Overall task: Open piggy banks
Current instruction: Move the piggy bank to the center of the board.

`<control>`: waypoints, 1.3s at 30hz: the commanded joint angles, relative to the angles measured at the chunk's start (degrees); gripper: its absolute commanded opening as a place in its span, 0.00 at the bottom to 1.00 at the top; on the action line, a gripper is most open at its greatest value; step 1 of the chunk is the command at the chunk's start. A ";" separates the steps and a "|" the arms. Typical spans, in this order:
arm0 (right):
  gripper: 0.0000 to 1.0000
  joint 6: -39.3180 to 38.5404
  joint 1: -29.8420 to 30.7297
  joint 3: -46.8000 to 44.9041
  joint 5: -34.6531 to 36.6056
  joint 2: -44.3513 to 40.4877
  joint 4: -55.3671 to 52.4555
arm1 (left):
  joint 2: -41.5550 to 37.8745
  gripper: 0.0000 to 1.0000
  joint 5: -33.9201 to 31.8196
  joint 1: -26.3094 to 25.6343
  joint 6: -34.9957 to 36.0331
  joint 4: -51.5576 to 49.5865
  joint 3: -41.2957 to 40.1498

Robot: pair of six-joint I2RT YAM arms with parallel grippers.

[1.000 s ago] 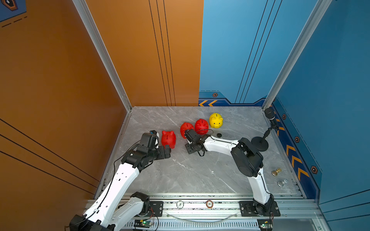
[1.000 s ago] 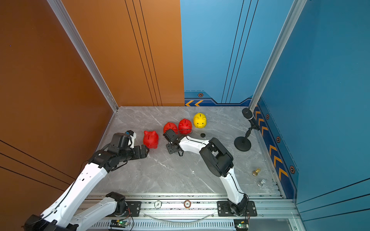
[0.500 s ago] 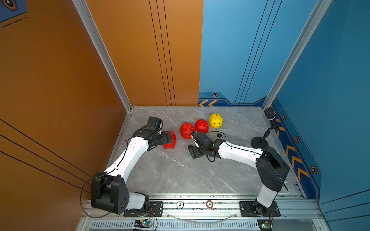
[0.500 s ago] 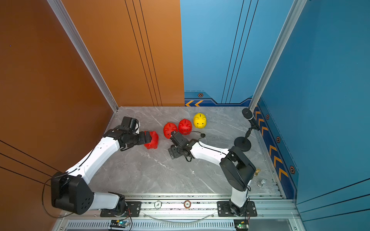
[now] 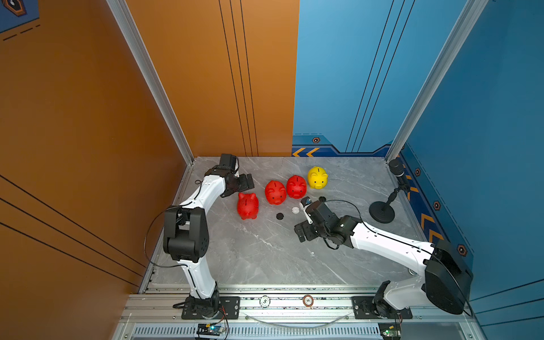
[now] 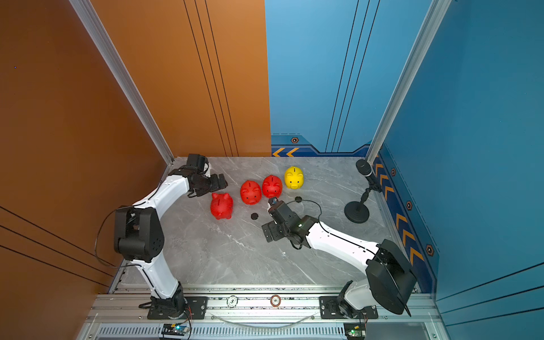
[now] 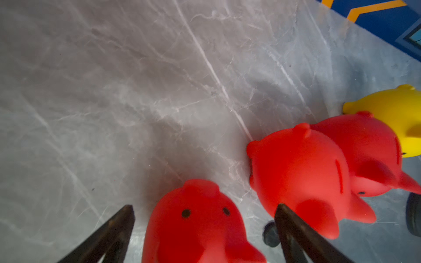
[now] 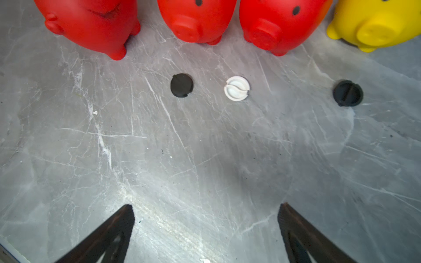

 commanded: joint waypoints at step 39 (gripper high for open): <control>1.00 -5.74 -10.28 -7.07 -8.09 -15.28 -3.52 | -14.46 0.98 -2.94 -13.96 0.79 -9.08 -9.82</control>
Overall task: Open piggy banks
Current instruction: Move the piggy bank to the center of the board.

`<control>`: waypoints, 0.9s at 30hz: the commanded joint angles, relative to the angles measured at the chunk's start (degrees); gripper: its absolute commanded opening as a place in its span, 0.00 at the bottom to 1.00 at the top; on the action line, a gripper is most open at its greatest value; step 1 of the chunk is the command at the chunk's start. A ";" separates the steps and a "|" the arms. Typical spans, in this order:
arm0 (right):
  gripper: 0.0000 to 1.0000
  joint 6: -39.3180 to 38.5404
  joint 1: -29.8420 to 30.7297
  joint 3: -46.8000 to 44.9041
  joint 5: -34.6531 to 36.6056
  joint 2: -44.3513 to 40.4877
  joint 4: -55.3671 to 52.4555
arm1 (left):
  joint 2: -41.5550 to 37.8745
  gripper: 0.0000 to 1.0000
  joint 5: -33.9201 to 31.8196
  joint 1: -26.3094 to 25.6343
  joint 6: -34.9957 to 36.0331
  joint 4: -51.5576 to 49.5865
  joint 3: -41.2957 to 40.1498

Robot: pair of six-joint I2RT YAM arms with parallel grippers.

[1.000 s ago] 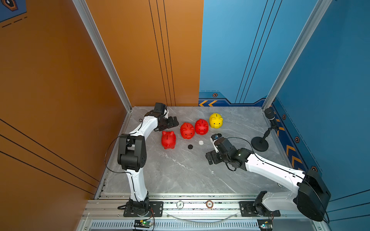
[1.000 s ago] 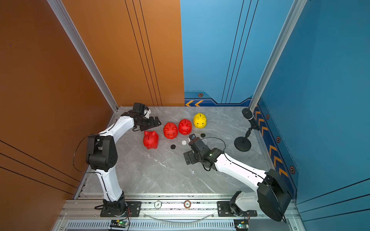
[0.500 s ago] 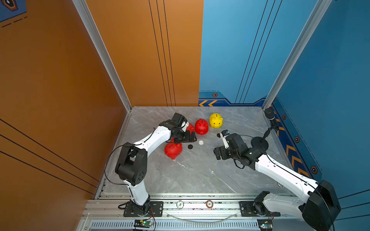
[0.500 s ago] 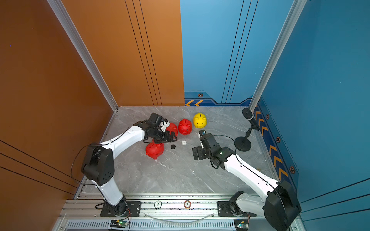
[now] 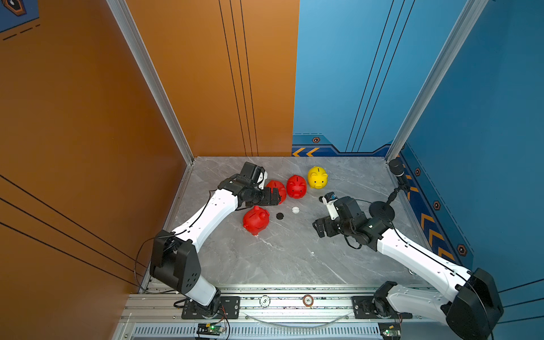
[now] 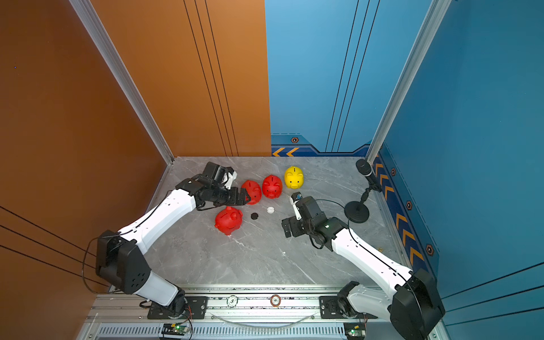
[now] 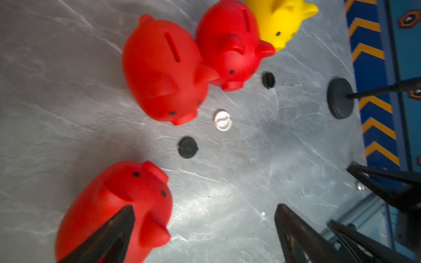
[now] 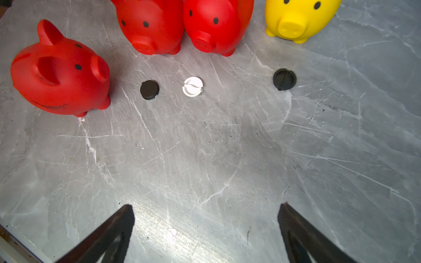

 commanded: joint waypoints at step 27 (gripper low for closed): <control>1.00 -2.28 -3.14 0.24 0.50 2.49 2.46 | 0.80 0.98 10.27 -17.10 -3.51 0.75 -5.24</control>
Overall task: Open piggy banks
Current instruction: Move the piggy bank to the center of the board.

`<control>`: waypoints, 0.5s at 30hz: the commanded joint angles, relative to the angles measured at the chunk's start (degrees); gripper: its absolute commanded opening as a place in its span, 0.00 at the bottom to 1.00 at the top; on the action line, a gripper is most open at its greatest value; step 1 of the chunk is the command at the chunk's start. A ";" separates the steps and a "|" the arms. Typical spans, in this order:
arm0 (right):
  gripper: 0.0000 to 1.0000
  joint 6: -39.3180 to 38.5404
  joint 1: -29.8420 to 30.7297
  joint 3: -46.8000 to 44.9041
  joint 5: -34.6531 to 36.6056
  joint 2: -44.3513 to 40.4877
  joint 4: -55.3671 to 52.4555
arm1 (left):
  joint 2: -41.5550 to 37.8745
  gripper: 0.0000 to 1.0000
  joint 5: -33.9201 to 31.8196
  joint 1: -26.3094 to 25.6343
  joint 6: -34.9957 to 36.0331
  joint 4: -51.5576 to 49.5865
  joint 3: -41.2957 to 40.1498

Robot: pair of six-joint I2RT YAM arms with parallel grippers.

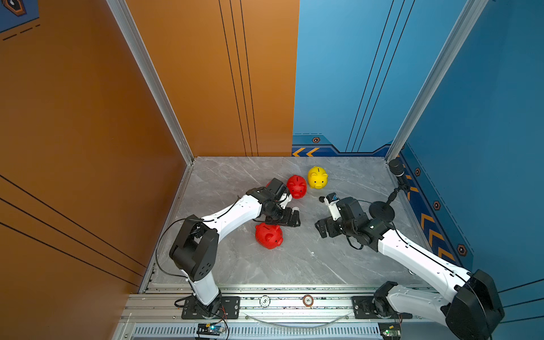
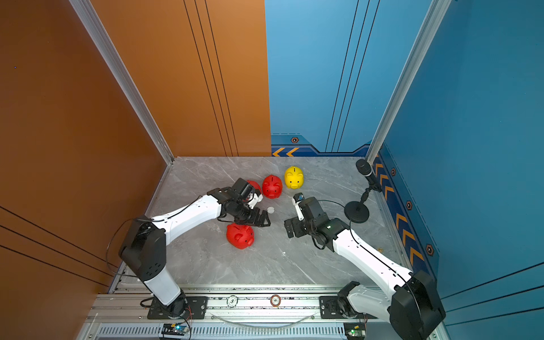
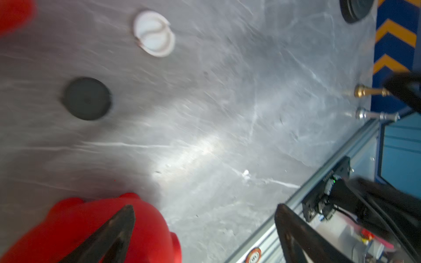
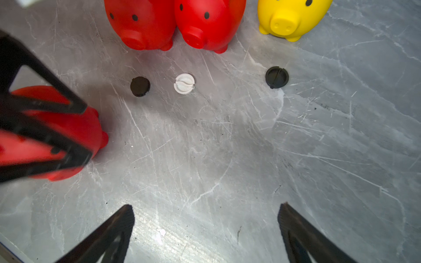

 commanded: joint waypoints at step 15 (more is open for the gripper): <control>1.00 2.17 12.51 8.01 5.68 16.75 6.07 | -27.14 0.98 -8.17 4.75 -4.59 -8.80 -12.55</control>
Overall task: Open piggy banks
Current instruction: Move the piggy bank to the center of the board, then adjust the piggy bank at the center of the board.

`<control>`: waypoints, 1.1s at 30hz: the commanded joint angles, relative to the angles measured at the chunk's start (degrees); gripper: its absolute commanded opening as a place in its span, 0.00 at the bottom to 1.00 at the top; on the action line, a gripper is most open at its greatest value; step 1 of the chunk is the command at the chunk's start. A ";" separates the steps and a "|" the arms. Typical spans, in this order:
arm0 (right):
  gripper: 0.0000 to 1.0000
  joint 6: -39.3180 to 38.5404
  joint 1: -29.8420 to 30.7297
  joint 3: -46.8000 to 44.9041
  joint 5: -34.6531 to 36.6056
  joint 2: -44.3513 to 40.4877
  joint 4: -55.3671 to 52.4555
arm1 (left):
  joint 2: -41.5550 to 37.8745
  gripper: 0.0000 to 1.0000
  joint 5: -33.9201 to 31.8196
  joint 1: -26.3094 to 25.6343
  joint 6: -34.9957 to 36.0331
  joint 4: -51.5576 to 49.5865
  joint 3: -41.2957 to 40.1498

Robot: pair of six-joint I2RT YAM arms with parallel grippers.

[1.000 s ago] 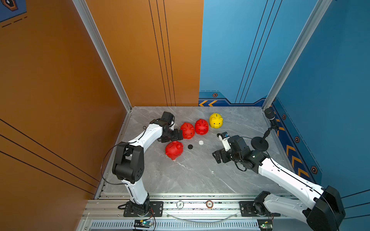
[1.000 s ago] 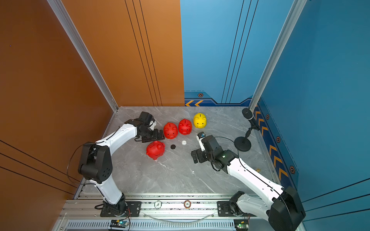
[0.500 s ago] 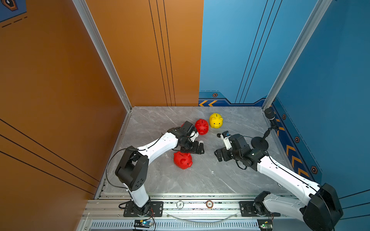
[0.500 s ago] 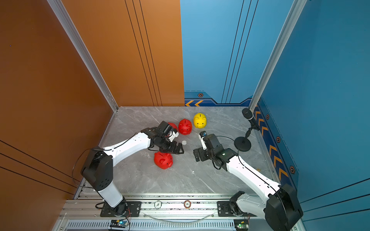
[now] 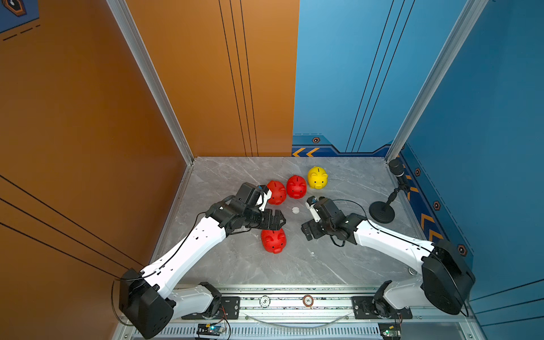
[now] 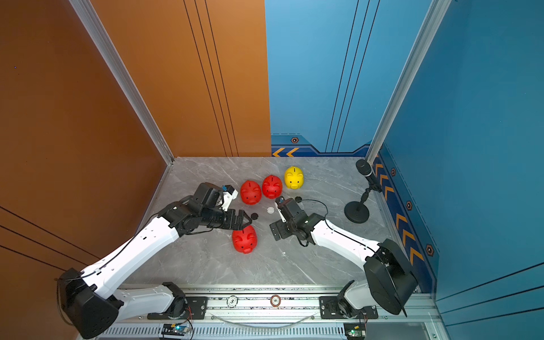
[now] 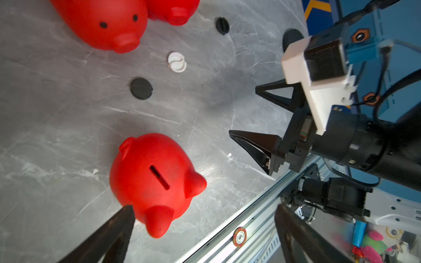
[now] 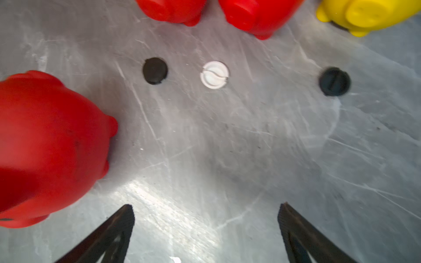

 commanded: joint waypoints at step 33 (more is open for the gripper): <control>1.00 5.94 -0.35 -9.09 0.30 -4.84 8.55 | 9.53 0.98 -30.56 -11.10 -10.49 -8.53 2.30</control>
